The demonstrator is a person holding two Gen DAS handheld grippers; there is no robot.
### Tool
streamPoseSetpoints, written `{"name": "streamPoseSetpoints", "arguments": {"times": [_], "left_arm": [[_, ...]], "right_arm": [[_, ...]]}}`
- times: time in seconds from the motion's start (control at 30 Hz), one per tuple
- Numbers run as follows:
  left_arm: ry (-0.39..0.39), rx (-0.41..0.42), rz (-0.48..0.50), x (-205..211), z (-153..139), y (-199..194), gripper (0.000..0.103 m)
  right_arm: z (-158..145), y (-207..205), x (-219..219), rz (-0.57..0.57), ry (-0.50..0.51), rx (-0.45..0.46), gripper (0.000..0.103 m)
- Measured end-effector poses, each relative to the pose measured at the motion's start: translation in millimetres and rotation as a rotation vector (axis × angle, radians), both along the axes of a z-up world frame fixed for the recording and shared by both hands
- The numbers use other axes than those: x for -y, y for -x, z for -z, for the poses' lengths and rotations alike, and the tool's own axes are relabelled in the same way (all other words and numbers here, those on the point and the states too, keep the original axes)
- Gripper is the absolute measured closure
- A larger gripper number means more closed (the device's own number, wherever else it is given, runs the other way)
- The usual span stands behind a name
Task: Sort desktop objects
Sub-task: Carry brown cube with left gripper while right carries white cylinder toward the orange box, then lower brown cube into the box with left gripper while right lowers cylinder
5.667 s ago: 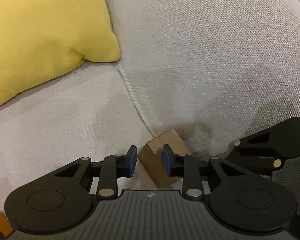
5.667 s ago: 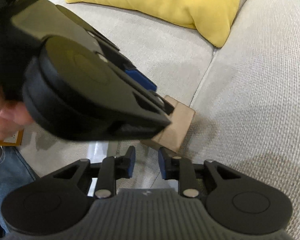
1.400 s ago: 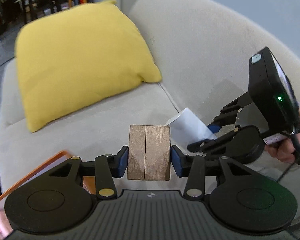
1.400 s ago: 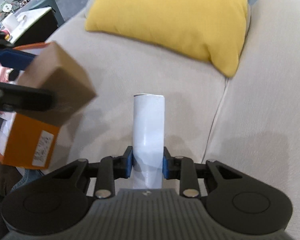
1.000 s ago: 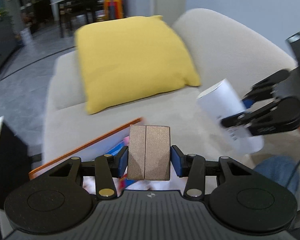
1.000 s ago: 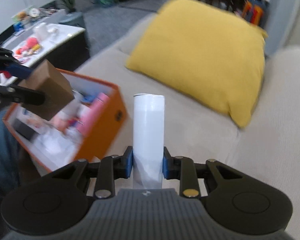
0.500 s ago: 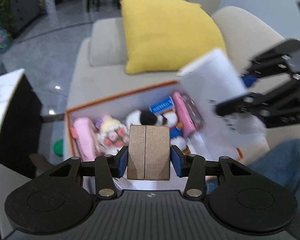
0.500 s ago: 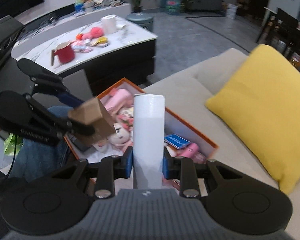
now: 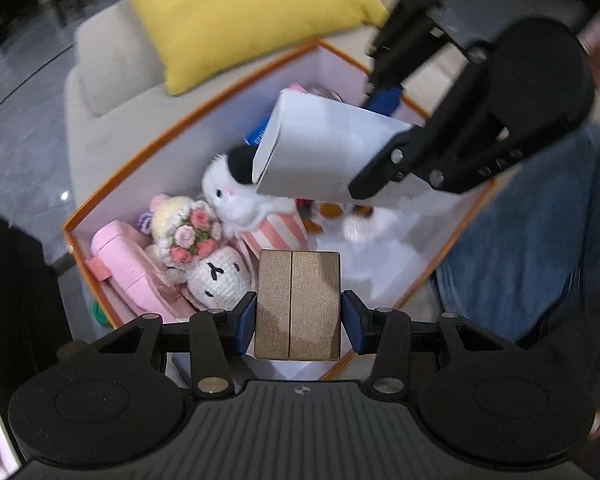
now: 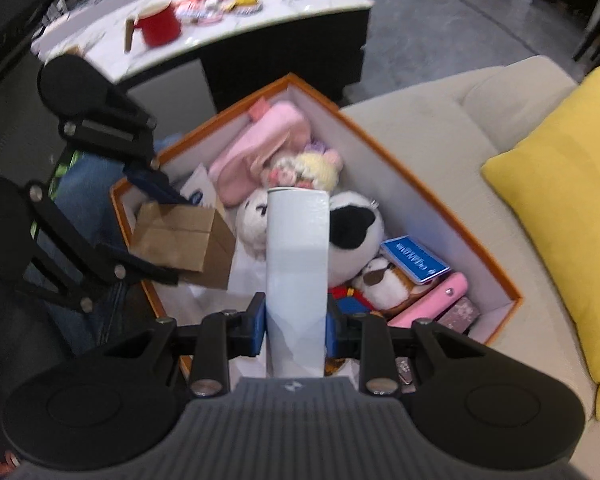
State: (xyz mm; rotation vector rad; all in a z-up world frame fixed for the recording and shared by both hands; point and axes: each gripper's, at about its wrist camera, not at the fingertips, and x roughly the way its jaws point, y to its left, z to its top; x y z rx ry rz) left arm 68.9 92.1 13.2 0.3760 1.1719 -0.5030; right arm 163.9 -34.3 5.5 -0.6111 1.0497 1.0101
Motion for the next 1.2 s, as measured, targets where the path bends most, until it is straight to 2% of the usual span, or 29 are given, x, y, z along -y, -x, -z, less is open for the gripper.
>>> {"name": "streamPoseSetpoints", "arguments": {"times": [0.17, 0.43, 0.73, 1.0, 1.2], "left_arm": [[-0.051, -0.048, 0.114, 2, 14, -4, 0.051], [-0.051, -0.098, 0.212, 0, 30, -9, 0.051], [-0.023, -0.135, 0.224, -7, 44, -10, 0.051], [-0.008, -0.130, 0.212, -8, 48, -5, 0.051], [-0.001, -0.124, 0.203, -14, 44, -8, 0.051]], "right_arm": [[24, -4, -13, -0.130, 0.090, -0.067, 0.073], [62, -9, -42, -0.339, 0.255, -0.203, 0.073], [100, -11, -68, -0.501, 0.394, -0.270, 0.073], [123, -1, -73, -0.593, 0.451, -0.337, 0.072], [109, 1, -71, -0.604, 0.448, -0.288, 0.070]]}}
